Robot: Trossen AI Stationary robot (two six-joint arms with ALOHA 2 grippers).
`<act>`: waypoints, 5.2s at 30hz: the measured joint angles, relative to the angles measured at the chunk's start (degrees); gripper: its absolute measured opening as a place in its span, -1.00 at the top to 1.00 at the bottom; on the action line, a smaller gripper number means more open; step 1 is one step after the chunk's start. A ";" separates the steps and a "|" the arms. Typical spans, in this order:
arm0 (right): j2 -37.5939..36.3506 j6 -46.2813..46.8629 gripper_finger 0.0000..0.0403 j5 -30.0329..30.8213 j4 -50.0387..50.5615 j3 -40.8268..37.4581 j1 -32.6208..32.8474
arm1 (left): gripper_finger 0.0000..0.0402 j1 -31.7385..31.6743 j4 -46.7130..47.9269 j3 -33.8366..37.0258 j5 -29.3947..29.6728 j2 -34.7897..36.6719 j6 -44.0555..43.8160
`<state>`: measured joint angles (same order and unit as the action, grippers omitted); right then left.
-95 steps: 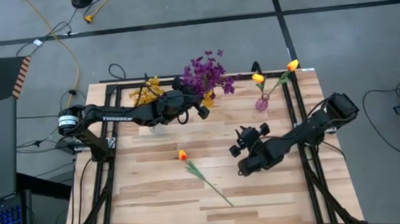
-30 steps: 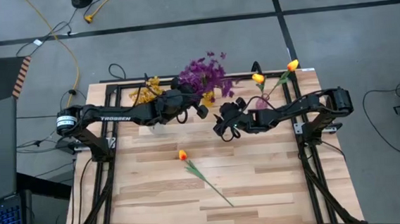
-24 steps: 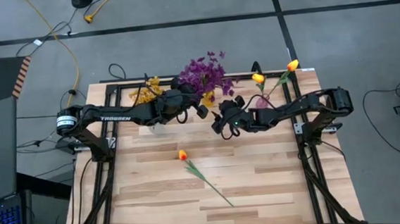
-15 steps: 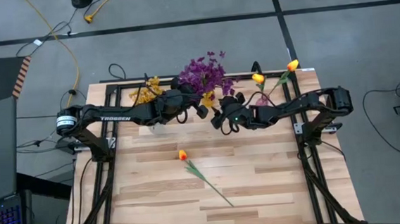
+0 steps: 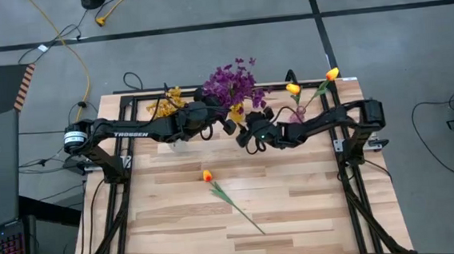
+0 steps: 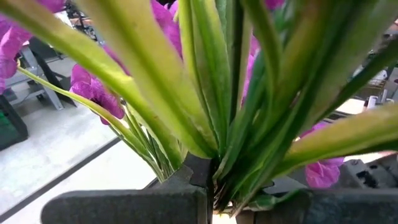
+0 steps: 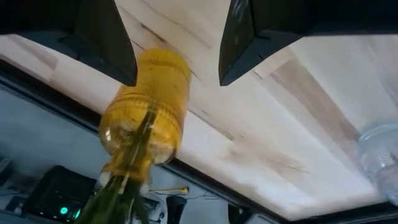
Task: Sort flowers into vase by color
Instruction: Put the purple flowers into the yellow vase
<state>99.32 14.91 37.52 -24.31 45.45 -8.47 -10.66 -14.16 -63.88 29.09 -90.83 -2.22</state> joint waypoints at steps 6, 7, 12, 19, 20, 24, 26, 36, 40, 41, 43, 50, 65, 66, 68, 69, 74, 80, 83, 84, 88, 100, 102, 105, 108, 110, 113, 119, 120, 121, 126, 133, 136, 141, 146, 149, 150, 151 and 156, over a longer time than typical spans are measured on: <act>3.19 -0.41 -0.26 1.95 -3.13 0.02 -0.28 | 0.91 0.02 0.28 0.00 0.05 0.00 0.00; 3.25 -0.45 -0.26 2.08 -3.28 0.02 -0.28 | 0.91 0.02 0.29 0.00 0.05 0.01 0.00; 3.25 -4.56 -0.26 2.62 -7.61 0.02 -0.25 | 0.91 0.00 0.29 0.00 0.03 0.02 0.00; 3.20 -6.45 -0.26 2.95 -12.63 0.04 -0.95 | 0.91 0.00 0.29 0.00 0.03 0.02 0.00; 3.20 -6.46 -0.26 2.95 -12.73 0.04 -1.24 | 0.91 0.00 0.29 0.00 0.03 0.02 0.00; 3.20 -6.58 -0.26 2.93 -12.66 0.04 -2.30 | 0.91 0.02 0.29 0.00 0.03 0.00 0.00; 3.20 -7.84 -0.26 2.91 -13.03 0.04 -2.58 | 0.91 0.02 0.29 0.00 0.03 0.01 0.00; 3.20 -12.41 -0.26 -0.09 -18.10 0.04 -3.26 | 0.91 0.02 0.27 -0.02 0.02 0.02 0.00; 3.20 -12.39 -0.26 -0.11 -18.10 0.04 -4.46 | 0.91 0.00 0.27 -0.02 0.01 0.00 0.00; 3.20 -12.39 -0.26 -0.15 -18.10 0.04 -4.73 | 0.91 0.00 0.27 -0.02 0.03 0.02 0.00; 3.20 -12.39 -0.26 -1.43 -18.10 0.04 -5.28 | 0.91 0.02 0.24 -0.02 0.02 0.02 -0.04; 3.20 -12.37 -0.26 -7.63 -18.19 0.04 -6.74 | 0.91 0.00 0.24 -0.02 0.02 0.02 -0.05; 3.22 -12.32 -0.26 -7.72 -17.97 0.04 -8.61 | 0.91 0.00 0.22 -0.02 -0.01 0.00 -0.20; 3.22 -12.32 -0.26 -7.72 -17.97 0.04 -8.60 | 0.91 0.00 0.20 -0.02 -0.01 0.00 -0.20; 3.22 -11.92 -0.26 -7.72 -17.92 0.04 -8.57 | 0.91 0.00 0.20 -0.02 -0.01 0.00 -0.20; 3.22 -11.65 -0.26 -7.72 -17.87 0.04 -8.57 | 0.91 0.00 0.20 -0.02 -0.03 0.02 -0.20; 3.22 -11.16 -0.26 -7.69 -17.71 0.04 -8.97 | 0.91 0.00 0.20 -0.02 -0.02 0.01 -0.20; 3.27 -8.93 -0.26 -7.69 -16.39 0.02 -9.77 | 0.91 0.00 0.20 -0.02 -0.03 0.00 -0.20; 3.27 -9.22 -0.26 -7.69 -16.57 0.02 -9.75 | 0.91 0.00 0.20 -0.02 -0.02 0.00 -0.20; 3.27 -9.25 -0.26 -7.69 -16.72 0.02 -9.76 | 0.91 0.00 0.19 -0.02 -0.03 0.00 -0.20; 4.72 -9.35 -0.26 -7.69 -19.49 0.08 -10.13 | 0.91 0.00 0.16 -0.02 -0.01 0.00 -0.20; 11.71 -11.07 -0.26 -7.32 -28.36 1.61 -10.31 | 0.91 0.00 0.50 -0.04 0.28 0.00 0.22; 11.73 -11.12 -0.26 -7.48 -29.08 1.55 -10.38 | 0.91 0.00 0.50 -0.04 0.25 0.00 0.22; 11.70 -11.09 -0.26 -7.50 -29.50 1.55 -10.38 | 0.91 0.00 0.48 -0.04 0.23 0.00 0.22; 11.70 -11.10 -0.26 -7.50 -30.08 1.55 -10.11 | 0.91 0.00 0.51 -0.04 0.23 0.00 0.22; 11.66 -11.10 -0.24 -7.52 -30.94 1.55 -9.94 | 0.91 0.00 0.51 -0.04 0.23 0.00 0.22; 11.64 -11.08 -0.14 -7.54 -31.41 1.57 -9.94 | 0.91 0.00 0.51 -0.04 0.21 0.00 0.16; 11.64 -10.88 0.15 -7.65 -31.43 1.57 -9.99 | 0.91 0.00 0.55 -0.04 0.23 0.00 0.15; 11.64 -10.88 0.20 -7.66 -31.42 1.57 -9.99 | 0.91 0.00 0.57 -0.04 0.27 0.00 0.15; 11.64 -10.86 0.25 -7.74 -31.41 1.57 -9.98 | 0.91 0.00 0.65 -0.04 0.28 0.00 0.13; 11.64 -10.88 0.35 -7.74 -31.41 1.57 -9.97 | 0.91 0.00 0.66 -0.04 0.30 -0.02 0.11; 11.62 -10.86 0.38 -7.72 -31.43 1.57 -9.97 | 0.91 0.00 0.66 -0.04 0.30 -0.02 0.06; 11.62 -10.86 0.37 -7.74 -31.43 1.57 -9.97 | 0.91 0.00 0.66 -0.04 0.30 -0.02 0.04; 11.62 -10.84 0.31 -7.92 -31.43 1.57 -9.92 | 0.91 0.00 0.63 -0.04 0.27 -0.02 0.04; 11.55 -9.49 0.09 -8.96 -31.34 1.62 -9.94 | 0.91 0.00 0.57 -0.04 0.23 -0.02 0.02; 11.53 -7.33 -0.10 -9.01 -30.68 1.64 -9.94 | 0.91 0.00 0.55 -0.04 0.19 -0.02 0.02; 11.53 -7.05 -0.16 -9.04 -30.33 1.64 -9.94 | 0.91 0.00 0.55 -0.04 0.19 -0.02 0.02; 11.53 -6.87 -0.21 -9.07 -30.20 1.64 -9.94 | 0.91 0.02 0.53 -0.04 0.19 -0.02 0.02; 11.53 -6.79 -0.31 -9.20 -30.13 1.79 -9.94 | 0.91 0.02 0.53 -0.04 0.19 -0.02 0.02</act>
<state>110.85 8.12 28.32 -54.44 47.24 -18.41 -10.63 -13.63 -63.92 29.28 -90.85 -2.20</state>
